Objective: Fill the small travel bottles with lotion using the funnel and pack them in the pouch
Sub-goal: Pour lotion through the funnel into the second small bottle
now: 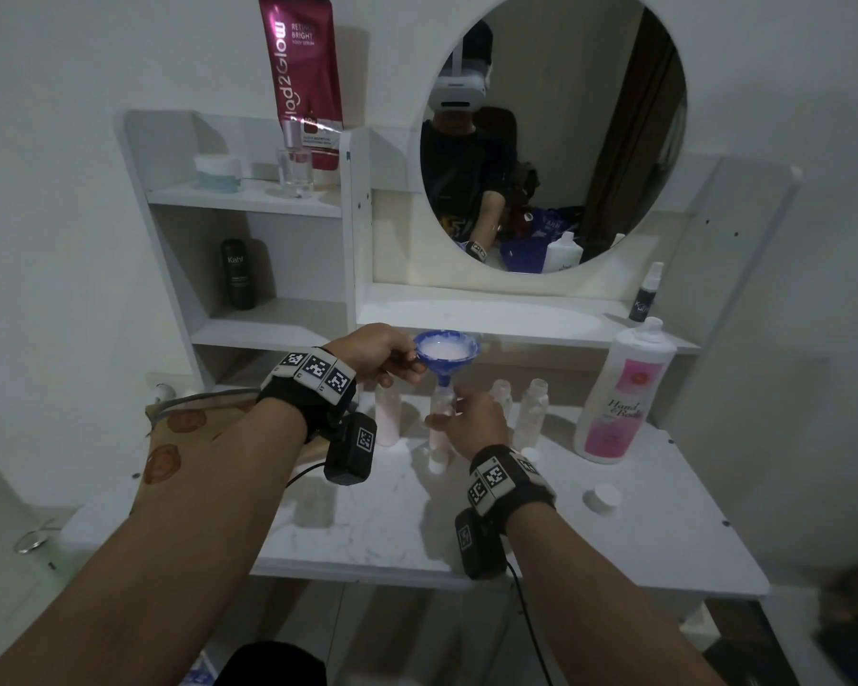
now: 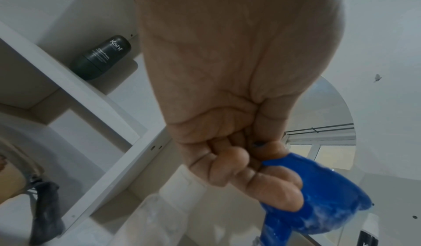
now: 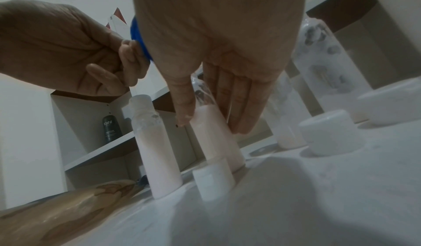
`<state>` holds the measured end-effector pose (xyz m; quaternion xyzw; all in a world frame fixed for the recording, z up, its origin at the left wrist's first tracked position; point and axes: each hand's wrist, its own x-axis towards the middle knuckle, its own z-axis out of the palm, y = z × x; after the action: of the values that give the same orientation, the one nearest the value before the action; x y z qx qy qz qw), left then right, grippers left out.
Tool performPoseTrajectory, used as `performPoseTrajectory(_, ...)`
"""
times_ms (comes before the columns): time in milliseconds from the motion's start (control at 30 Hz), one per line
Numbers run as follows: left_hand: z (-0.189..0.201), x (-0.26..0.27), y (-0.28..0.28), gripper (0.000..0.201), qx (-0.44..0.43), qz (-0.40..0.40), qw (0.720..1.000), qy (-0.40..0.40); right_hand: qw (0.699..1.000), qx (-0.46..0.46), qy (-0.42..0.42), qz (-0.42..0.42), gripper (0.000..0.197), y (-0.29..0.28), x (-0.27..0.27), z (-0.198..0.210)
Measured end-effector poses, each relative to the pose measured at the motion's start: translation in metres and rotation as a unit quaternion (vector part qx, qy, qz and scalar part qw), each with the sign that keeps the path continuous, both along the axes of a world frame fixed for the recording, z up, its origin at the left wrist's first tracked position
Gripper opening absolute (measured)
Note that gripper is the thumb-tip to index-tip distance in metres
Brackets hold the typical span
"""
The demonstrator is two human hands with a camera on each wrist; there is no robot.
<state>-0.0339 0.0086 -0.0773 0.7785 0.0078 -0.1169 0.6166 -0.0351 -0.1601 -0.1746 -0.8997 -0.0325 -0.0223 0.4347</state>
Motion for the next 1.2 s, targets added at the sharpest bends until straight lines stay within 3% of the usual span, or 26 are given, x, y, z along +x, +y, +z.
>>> performPoseTrajectory(1200, -0.0002, 0.0013, -0.0011, 0.022, 0.03, -0.017, 0.999, -0.006, 1.0, -0.015, -0.008, 0.001, 0.042, 0.0001, 0.0009, -0.0026)
